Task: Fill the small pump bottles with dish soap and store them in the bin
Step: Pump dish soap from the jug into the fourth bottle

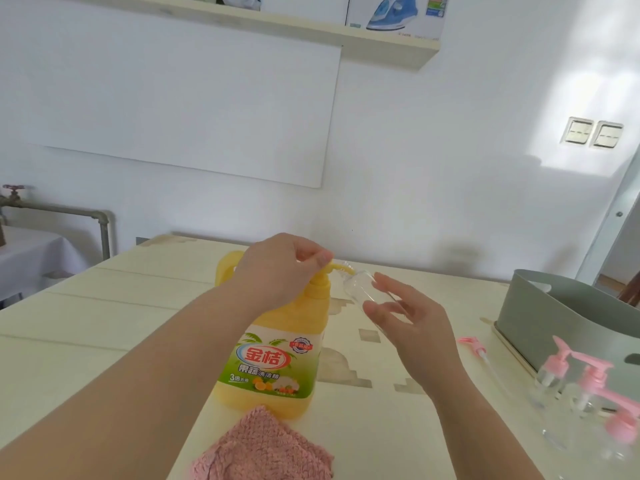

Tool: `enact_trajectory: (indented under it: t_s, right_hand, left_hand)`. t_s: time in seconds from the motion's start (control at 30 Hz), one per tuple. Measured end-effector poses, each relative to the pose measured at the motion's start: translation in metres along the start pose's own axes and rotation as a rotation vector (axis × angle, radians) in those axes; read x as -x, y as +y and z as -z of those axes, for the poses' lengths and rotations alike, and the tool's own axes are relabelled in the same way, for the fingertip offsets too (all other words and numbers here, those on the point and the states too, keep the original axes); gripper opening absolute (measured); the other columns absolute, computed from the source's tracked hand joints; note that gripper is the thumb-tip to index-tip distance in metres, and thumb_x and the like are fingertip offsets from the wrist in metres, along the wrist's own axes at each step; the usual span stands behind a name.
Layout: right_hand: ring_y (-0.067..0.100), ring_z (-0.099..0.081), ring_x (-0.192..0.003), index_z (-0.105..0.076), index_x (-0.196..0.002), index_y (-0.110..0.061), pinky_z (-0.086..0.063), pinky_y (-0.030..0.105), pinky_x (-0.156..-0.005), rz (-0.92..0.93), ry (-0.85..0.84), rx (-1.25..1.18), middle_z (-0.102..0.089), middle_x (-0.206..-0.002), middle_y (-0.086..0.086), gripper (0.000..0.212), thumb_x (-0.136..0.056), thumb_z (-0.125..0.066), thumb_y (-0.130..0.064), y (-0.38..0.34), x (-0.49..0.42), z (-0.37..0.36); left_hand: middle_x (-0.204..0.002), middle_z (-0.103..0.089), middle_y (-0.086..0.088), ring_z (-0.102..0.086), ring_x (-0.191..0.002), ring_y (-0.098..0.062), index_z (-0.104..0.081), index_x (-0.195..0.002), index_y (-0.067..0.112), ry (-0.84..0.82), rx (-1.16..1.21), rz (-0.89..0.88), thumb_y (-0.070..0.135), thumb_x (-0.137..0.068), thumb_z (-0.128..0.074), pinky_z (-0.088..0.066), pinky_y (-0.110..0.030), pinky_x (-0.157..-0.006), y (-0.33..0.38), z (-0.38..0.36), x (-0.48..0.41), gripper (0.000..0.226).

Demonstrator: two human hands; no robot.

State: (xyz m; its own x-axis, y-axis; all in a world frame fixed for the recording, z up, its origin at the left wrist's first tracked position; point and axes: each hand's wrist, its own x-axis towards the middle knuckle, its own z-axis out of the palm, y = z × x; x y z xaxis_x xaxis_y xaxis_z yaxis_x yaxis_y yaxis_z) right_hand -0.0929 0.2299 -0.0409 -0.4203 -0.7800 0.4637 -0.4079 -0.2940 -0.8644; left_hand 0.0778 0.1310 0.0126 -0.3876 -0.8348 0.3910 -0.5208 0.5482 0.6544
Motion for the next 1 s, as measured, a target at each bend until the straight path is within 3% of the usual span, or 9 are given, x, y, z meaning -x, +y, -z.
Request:
enact_trajectory:
  t_s: [0.07, 0.2, 0.27, 0.4, 0.53, 0.63, 0.73, 0.8, 1.0]
  right_hand:
    - [0.009, -0.064, -0.075, -0.066, -0.106, -0.036, -0.046, 0.018, -0.058, -0.1, 0.015, -0.168, -0.067, -0.112, -0.013, 0.042, -0.068, -0.082, -0.031, -0.004, 0.0, 0.0]
    - [0.012, -0.065, -0.078, -0.064, -0.098, -0.019, -0.048, 0.027, -0.06, -0.294, 0.065, -0.541, -0.066, -0.1, -0.002, 0.042, -0.061, -0.083, -0.027, -0.005, -0.005, -0.003]
    - [0.015, -0.065, -0.08, -0.064, -0.091, -0.014, -0.051, 0.026, -0.059, -0.344, 0.09, -0.759, -0.066, -0.086, -0.001, 0.025, -0.069, -0.073, -0.023, -0.003, -0.007, -0.006]
    - [0.021, -0.068, -0.074, -0.061, -0.095, -0.007, -0.057, 0.028, -0.061, -0.349, 0.132, -1.038, -0.062, -0.085, 0.009, 0.006, -0.088, -0.06, -0.008, 0.0, -0.005, -0.013]
    - [0.027, -0.07, -0.081, -0.057, -0.109, -0.006, -0.058, 0.031, -0.066, -0.323, 0.133, -1.104, -0.063, -0.089, 0.013, 0.023, -0.087, -0.059, -0.008, 0.006, 0.001, -0.019]
    - [0.028, -0.07, -0.086, -0.055, -0.114, -0.007, -0.058, 0.031, -0.068, -0.301, 0.149, -1.126, -0.062, -0.095, 0.014, 0.036, -0.079, -0.062, -0.012, 0.009, 0.004, -0.024]
    - [0.029, -0.071, -0.088, -0.057, -0.109, -0.007, -0.058, 0.03, -0.066, -0.288, 0.189, -1.102, -0.063, -0.096, 0.013, 0.028, -0.082, -0.062, -0.014, 0.012, 0.004, -0.027]
    - [0.027, -0.072, -0.087, -0.058, -0.106, -0.007, -0.058, 0.028, -0.065, -0.302, 0.207, -1.072, -0.063, -0.097, 0.015, 0.023, -0.087, -0.061, -0.02, 0.015, 0.003, -0.029]
    - [0.019, -0.066, -0.059, -0.057, -0.11, -0.01, -0.054, 0.026, -0.053, -0.366, 0.225, -0.734, -0.067, -0.091, 0.012, 0.052, -0.082, -0.053, -0.053, 0.017, 0.004, -0.027]
  left_hand:
    - [-0.107, -0.064, 0.021, -0.054, -0.098, -0.001, -0.068, -0.105, 0.04, -0.076, 0.081, -0.01, 0.052, -0.09, -0.051, -0.036, -0.015, -0.07, 0.004, 0.007, -0.002, 0.026]
    - [-0.111, -0.064, 0.021, -0.053, -0.108, -0.001, -0.068, -0.109, 0.038, -0.089, 0.185, -0.033, 0.047, -0.091, -0.052, -0.033, -0.021, -0.085, 0.006, 0.012, -0.003, 0.026]
    - [-0.111, -0.065, 0.02, -0.054, -0.108, -0.001, -0.068, -0.108, 0.039, -0.064, 0.206, -0.029, 0.046, -0.09, -0.054, -0.034, -0.021, -0.086, 0.005, 0.01, -0.004, 0.024]
    - [-0.105, -0.066, 0.021, -0.057, -0.099, 0.003, -0.068, -0.104, 0.042, 0.016, 0.219, -0.023, 0.048, -0.087, -0.057, -0.04, -0.017, -0.076, 0.003, 0.001, -0.003, 0.021]
    - [-0.098, -0.067, 0.021, -0.054, -0.078, 0.006, -0.066, -0.103, 0.048, 0.138, 0.116, -0.054, 0.055, -0.087, -0.051, -0.039, -0.013, -0.068, -0.005, -0.012, 0.003, 0.023]
    - [-0.093, -0.069, 0.017, -0.05, -0.066, 0.001, -0.066, -0.105, 0.048, 0.208, 0.089, -0.08, 0.055, -0.088, -0.048, -0.044, -0.023, -0.077, -0.011, -0.02, 0.005, 0.025]
    - [-0.088, -0.069, 0.014, -0.055, -0.089, -0.01, -0.067, -0.105, 0.046, 0.283, 0.052, -0.136, 0.054, -0.09, -0.046, -0.041, -0.037, -0.096, -0.013, -0.023, 0.009, 0.027]
    - [-0.09, -0.069, 0.012, -0.05, -0.105, -0.013, -0.066, -0.107, 0.045, 0.304, 0.007, -0.15, 0.053, -0.092, -0.043, -0.034, -0.038, -0.103, -0.014, -0.025, 0.01, 0.029]
    - [-0.085, -0.068, 0.007, -0.036, -0.084, -0.003, -0.067, -0.108, 0.041, 0.298, -0.078, -0.148, 0.045, -0.093, -0.045, -0.024, -0.025, -0.103, -0.007, -0.023, 0.017, 0.027]
